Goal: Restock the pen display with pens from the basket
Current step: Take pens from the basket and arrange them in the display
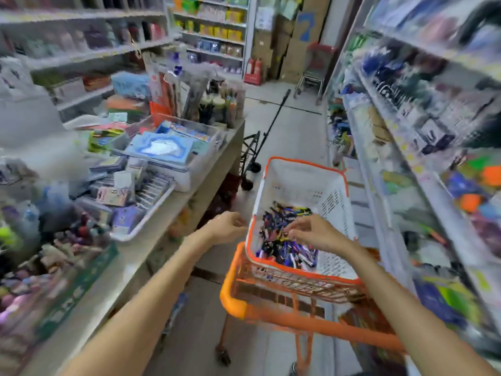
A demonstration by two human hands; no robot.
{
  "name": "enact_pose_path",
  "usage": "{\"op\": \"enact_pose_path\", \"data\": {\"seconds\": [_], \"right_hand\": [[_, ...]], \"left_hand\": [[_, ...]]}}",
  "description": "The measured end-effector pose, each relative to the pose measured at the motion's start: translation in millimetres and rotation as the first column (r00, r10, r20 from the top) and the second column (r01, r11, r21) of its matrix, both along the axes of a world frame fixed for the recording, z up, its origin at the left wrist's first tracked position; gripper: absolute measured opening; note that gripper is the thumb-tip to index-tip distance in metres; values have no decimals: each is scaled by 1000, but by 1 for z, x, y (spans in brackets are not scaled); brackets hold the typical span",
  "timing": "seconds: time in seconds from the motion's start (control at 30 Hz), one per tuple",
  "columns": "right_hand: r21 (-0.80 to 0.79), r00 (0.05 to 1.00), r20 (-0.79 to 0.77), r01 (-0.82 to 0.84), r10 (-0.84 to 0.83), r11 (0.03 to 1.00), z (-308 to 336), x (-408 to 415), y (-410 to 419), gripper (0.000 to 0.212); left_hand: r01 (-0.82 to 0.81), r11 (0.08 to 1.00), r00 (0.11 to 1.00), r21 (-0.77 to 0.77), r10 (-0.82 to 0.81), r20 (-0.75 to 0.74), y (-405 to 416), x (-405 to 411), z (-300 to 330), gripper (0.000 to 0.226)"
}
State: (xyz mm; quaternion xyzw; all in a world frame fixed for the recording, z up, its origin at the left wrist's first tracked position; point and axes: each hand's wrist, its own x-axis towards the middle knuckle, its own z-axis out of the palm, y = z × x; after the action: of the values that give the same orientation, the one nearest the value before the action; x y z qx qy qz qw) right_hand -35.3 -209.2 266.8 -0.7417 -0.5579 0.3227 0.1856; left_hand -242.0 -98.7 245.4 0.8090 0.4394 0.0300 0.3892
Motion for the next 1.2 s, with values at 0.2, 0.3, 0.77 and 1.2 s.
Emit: {"op": "enact_pose_path", "data": {"seconds": [0.2, 0.3, 0.77, 1.2], "right_hand": [[-158, 994, 19, 109, -108, 981, -52, 99, -18, 16], [-212, 990, -14, 134, -140, 968, -85, 127, -14, 18], [-410, 964, -117, 171, -237, 896, -178, 190, 76, 21], [-418, 976, 101, 216, -192, 882, -292, 185, 98, 76]], "left_hand": [[-59, 994, 998, -97, 60, 10, -2, 87, -48, 29], [-89, 988, 996, -130, 88, -16, 4, 115, -67, 29], [-60, 961, 947, -269, -30, -321, 104, 214, -170, 39], [152, 988, 890, -39, -154, -430, 91, 277, -283, 49]]}}
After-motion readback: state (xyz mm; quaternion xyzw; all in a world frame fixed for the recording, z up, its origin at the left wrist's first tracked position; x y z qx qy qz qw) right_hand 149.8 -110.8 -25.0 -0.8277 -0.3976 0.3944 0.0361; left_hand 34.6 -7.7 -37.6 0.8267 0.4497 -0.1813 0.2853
